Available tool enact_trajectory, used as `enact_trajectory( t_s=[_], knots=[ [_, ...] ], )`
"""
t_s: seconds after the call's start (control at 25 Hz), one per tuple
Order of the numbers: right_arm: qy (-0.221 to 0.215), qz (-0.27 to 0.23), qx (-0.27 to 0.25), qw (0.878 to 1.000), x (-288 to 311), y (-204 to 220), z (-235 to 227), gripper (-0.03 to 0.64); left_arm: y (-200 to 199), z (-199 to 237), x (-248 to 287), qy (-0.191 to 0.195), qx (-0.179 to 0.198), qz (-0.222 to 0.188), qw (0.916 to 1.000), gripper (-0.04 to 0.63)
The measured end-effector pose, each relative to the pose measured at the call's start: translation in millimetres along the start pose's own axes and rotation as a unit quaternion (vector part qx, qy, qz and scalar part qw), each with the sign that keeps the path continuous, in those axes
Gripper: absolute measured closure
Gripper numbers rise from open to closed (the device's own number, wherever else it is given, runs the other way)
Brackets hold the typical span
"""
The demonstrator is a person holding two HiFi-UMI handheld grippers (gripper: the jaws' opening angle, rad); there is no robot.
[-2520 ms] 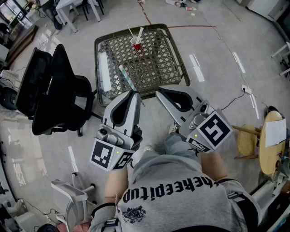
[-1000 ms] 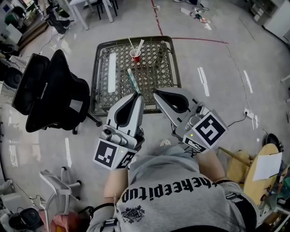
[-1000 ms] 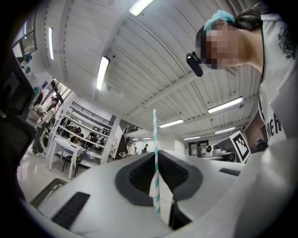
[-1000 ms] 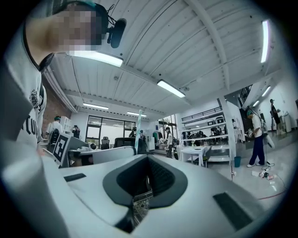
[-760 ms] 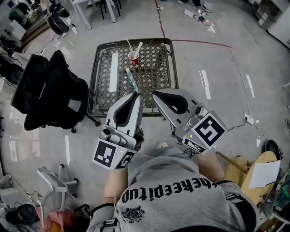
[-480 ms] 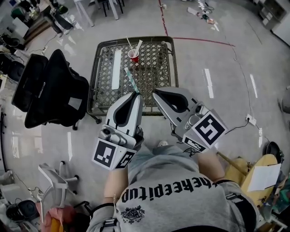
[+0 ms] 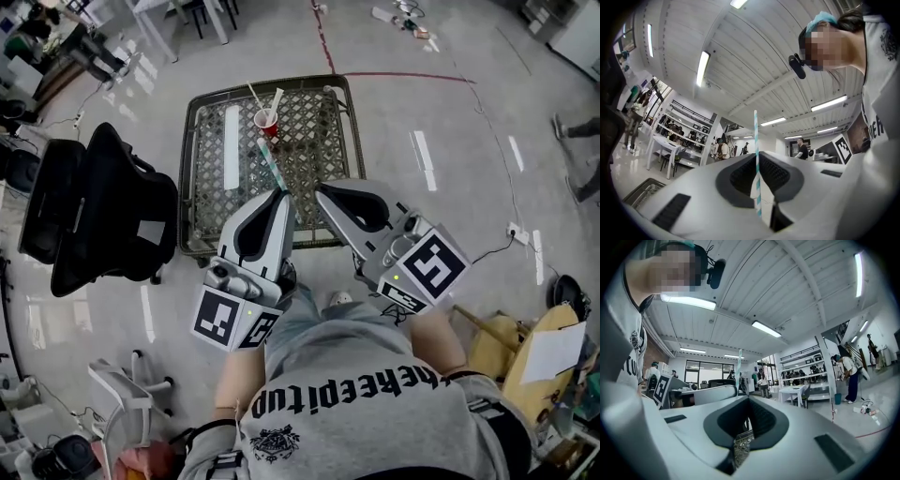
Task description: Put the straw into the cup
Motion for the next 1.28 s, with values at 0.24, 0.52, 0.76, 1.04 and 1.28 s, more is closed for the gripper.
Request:
enact_trajectory(
  t_s=[0.24,0.52,0.76,1.04,1.28],
  knots=[
    [0.026,-0.002,-0.001,1.000,30.4,-6.1,-14.9,0.604,0.7,33.6,19.4,0.027,-0.010,-0.004,0.9996,0.532],
    [0.059,0.002,-0.004,0.998,78.5,-10.4,-27.9,0.604,6.4,87.7,31.5,0.049,-0.029,-0.003,0.9984,0.532],
    [0.086,0.002,-0.004,0.996,113.9,-8.2,-36.8,0.604,13.9,125.8,36.6,0.070,-0.037,-0.003,0.9969,0.532],
    [0.112,-0.005,-0.002,0.994,151.0,-3.5,-38.5,0.604,19.7,165.9,37.3,0.095,-0.038,0.000,0.9947,0.532],
    [0.138,-0.010,0.000,0.990,175.4,0.5,-36.3,0.604,22.2,191.2,34.8,0.123,-0.035,0.002,0.9918,0.532]
  ],
)
Point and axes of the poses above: the fingertips, and each gripper's own axes: x forward along the fingers, z to its left, y out of its underside, the point moved 3 cm from there along -x, backward along the fingers, and after that the axes turned 9 degrees about x, right-handed, at the moved point
